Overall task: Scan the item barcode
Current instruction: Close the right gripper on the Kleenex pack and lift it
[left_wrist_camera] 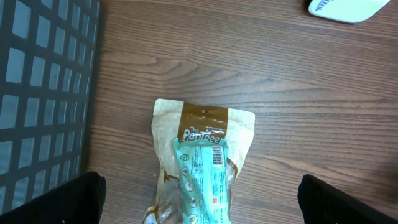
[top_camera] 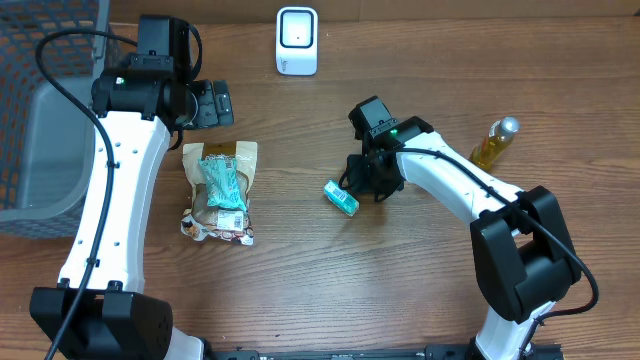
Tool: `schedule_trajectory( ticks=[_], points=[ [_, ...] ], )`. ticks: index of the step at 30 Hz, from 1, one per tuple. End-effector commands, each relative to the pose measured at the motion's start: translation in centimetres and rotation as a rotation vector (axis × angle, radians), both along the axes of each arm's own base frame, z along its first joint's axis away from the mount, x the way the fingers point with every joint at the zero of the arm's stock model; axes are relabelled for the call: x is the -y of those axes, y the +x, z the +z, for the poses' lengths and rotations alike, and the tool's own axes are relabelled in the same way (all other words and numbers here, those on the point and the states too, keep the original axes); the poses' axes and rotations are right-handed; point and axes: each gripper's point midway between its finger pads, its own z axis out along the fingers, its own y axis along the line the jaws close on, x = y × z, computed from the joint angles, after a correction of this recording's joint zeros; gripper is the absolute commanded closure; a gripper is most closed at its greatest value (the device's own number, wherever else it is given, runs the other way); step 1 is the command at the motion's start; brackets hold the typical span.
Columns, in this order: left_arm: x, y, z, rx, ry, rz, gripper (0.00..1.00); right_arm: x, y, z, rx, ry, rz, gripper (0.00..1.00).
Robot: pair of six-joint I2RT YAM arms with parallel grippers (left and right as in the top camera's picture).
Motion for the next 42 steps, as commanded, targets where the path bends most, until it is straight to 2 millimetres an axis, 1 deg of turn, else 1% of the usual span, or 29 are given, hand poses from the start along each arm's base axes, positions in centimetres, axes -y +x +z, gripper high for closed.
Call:
schedule_trajectory(
  ticks=[1, 2, 3, 4, 5, 8, 10, 15, 18, 22, 23, 27, 35, 37, 39, 42],
  points=[
    [0.2, 0.3, 0.8, 0.024, 0.015, -0.02, 0.0, -2.0, -1.4, 0.1, -0.062, 0.097, 0.039, 0.8],
    [0.2, 0.3, 0.8, 0.024, 0.015, -0.02, 0.01, -2.6, -1.9, 0.3, -0.082, 0.131, 0.061, 0.8],
    [0.2, 0.3, 0.8, 0.024, 0.015, -0.02, 0.0, -3.9, -3.1, 0.7, -0.115, 0.199, 0.129, 0.8],
    [0.2, 0.3, 0.8, 0.024, 0.015, -0.02, 0.0, -4.5, -3.7, 1.0, -0.131, 0.23, 0.168, 0.8],
    [0.2, 0.3, 0.8, 0.024, 0.015, -0.02, 0.0, -4.9, -4.2, 1.1, -0.141, 0.245, 0.195, 0.8],
    [0.2, 0.3, 0.8, 0.024, 0.015, -0.02, 0.0, -5.2, -4.9, 1.0, -0.143, 0.228, 0.235, 0.79],
    [0.2, 0.3, 0.8, 0.024, 0.015, -0.02, 0.0, -4.6, -4.5, 0.5, -0.111, 0.169, 0.237, 0.76],
    [0.2, 0.3, 0.8, 0.024, 0.015, -0.02, 0.0, -3.1, -2.9, -0.1, -0.039, 0.058, 0.223, 0.76],
    [0.2, 0.3, 0.8, 0.024, 0.015, -0.02, 0.0, -2.5, -2.7, -0.3, -0.028, 0.023, 0.218, 0.76],
    [0.2, 0.3, 0.8, 0.024, 0.015, -0.02, 0.0, -2.6, -3.1, -0.4, -0.027, 0.029, 0.274, 0.73],
    [0.2, 0.3, 0.8, 0.024, 0.015, -0.02, 0.01, -2.8, -3.3, -0.4, -0.03, 0.042, 0.297, 0.72],
    [0.2, 0.3, 0.8, 0.024, 0.015, -0.02, 0.01, -3.5, -4.7, -0.7, -0.056, 0.107, 0.4, 0.66],
    [0.2, 0.3, 0.8, 0.024, 0.015, -0.02, 0.0, -3.4, -4.8, -2.3, -0.032, 0.115, 0.407, 0.66],
    [0.2, 0.3, 0.8, 0.024, 0.015, -0.02, 0.0, -3.5, -4.8, -2.5, -0.026, 0.12, 0.407, 0.66],
    [0.2, 0.3, 0.8, 0.024, 0.015, -0.02, 0.0, -3.5, -4.8, -2.6, -0.022, 0.121, 0.408, 0.63],
    [0.2, 0.3, 0.8, 0.024, 0.015, -0.02, 0.0, -3.6, -4.7, -2.6, -0.018, 0.122, 0.408, 0.62]
  ],
)
